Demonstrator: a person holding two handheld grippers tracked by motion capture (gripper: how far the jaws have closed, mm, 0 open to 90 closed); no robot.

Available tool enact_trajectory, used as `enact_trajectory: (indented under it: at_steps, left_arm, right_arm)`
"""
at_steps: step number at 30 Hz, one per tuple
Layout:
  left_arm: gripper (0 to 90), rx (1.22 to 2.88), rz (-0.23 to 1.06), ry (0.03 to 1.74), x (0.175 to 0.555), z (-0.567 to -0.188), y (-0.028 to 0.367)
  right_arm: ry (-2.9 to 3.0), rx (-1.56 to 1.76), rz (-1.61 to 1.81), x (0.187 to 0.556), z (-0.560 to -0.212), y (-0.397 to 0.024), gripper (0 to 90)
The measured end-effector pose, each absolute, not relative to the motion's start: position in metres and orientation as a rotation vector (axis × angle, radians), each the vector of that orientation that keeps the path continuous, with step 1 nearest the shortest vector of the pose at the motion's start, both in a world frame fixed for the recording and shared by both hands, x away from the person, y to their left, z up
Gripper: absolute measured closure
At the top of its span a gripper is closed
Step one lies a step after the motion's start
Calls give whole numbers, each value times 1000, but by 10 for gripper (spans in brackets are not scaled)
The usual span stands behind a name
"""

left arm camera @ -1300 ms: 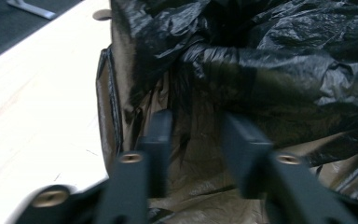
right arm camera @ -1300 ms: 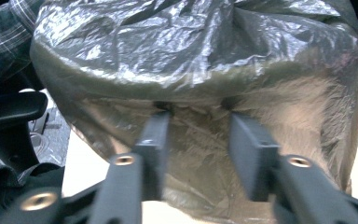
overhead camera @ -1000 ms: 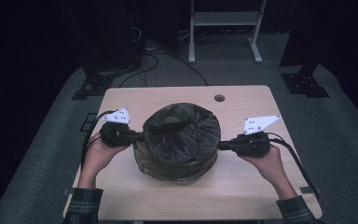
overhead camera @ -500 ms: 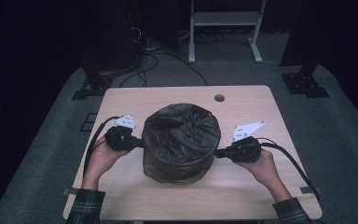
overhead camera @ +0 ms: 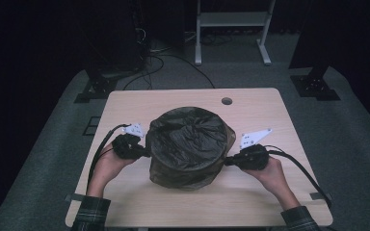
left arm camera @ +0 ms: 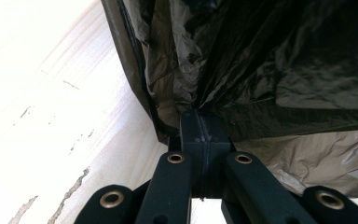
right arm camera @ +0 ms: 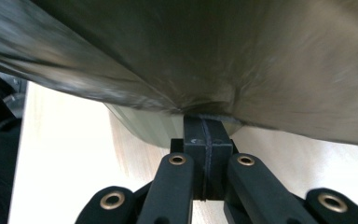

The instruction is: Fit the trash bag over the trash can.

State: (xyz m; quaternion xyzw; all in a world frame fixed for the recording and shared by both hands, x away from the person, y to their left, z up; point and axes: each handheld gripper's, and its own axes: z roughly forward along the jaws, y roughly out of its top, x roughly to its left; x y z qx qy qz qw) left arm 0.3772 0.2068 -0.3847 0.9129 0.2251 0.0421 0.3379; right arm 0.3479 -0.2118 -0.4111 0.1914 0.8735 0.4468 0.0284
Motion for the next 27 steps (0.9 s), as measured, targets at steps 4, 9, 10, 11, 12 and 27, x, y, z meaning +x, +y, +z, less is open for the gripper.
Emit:
enact_trajectory:
  at_steps: [4,9,10,11,12,27]
  left_arm:
    - [900,2377,118,579,377,-383,207]
    - [900,2374,119,572,376,-380,206]
    - [900,2374,118,571,376,-380,205]
    - [900,2375,118,568,376,-379,205]
    - [900,2376,119,568,376,-379,204]
    - [900,2381,143,554,376,-372,200]
  right_arm:
    - [2621,611,1437,345,-394,-226,592]
    - [2520,598,1575,341,-376,-235,320]
    - [2497,600,1586,339,-373,-234,297]
    - [2483,583,1601,339,-369,-234,282]
    - [2464,569,1608,339,-365,-233,272]
    - [2512,401,1631,338,-353,-207,679]
